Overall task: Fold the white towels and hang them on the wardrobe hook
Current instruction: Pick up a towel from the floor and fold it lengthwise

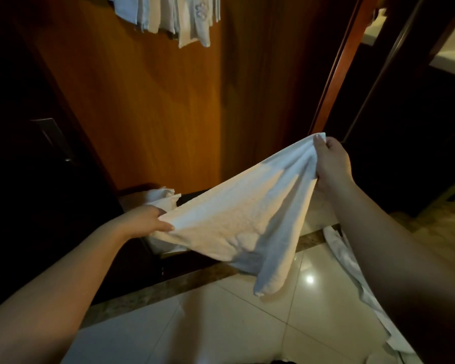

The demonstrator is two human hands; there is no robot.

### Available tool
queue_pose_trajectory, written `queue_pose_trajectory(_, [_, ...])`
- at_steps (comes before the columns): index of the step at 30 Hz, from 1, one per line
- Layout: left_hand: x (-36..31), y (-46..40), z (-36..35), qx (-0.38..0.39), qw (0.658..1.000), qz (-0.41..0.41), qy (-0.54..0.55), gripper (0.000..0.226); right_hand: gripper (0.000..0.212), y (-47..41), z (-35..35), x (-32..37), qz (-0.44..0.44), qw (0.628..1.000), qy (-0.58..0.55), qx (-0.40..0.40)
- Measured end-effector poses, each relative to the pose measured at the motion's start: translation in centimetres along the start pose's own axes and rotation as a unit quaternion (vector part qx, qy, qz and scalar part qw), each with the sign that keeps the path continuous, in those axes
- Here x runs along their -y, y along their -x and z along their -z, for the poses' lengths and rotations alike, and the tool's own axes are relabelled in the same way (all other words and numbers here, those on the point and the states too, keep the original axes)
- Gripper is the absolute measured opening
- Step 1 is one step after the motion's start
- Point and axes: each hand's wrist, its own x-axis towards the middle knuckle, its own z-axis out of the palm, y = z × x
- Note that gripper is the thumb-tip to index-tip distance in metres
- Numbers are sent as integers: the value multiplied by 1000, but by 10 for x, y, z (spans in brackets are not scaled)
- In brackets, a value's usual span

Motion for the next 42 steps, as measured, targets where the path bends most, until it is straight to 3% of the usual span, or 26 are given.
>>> queue_pose_trajectory(3, [5,5,15,-53,998,-12,39,20,27,-4,9,-3,0,1000,6,-12])
queue_pose_trajectory(5, [7,13,24,-95,976,-35,192,9,23,-5,16,-2,-4,1000,0,-20])
queue_pose_trajectory(8, [5,22,33,-106,857,-52,501,9,24,-10,22,-1,-10,999,-4,-36])
queue_pose_trajectory(11, [2,25,42,-96,748,-94,650,23,25,-14,23,3,-8,999,-26,-38])
queue_pose_trajectory(14, [-10,28,44,-97,699,-90,703,29,19,-13,15,3,-30,998,-50,-12])
queue_pose_trajectory(18, [-23,20,40,-129,642,55,754,35,37,-11,-6,-30,-179,977,-111,41])
queue_pose_trajectory(20, [-30,23,33,-154,653,100,735,34,25,7,-17,-36,-250,953,-163,51])
queue_pose_trajectory(22, [-40,35,22,-170,656,85,730,31,17,28,-30,-36,-294,927,-221,69])
queue_pose_trajectory(25, [-57,58,8,-201,654,29,729,28,35,61,-51,-25,-301,899,-297,114])
queue_pose_trajectory(27, [-72,75,0,-227,665,9,711,16,32,93,-58,-10,-305,893,-311,115])
queue_pose_trajectory(30, [-95,97,-11,-231,707,-26,667,23,23,133,-72,2,-216,928,-260,155])
queue_pose_trajectory(34, [-117,116,-19,-236,786,-71,567,23,33,169,-88,20,-108,961,-164,193])
queue_pose_trajectory(39, [-126,130,-18,-242,819,-147,498,18,25,185,-88,32,16,974,-104,200])
queue_pose_trajectory(42, [-123,131,-17,-237,821,-170,491,20,22,191,-80,40,91,972,-61,206])
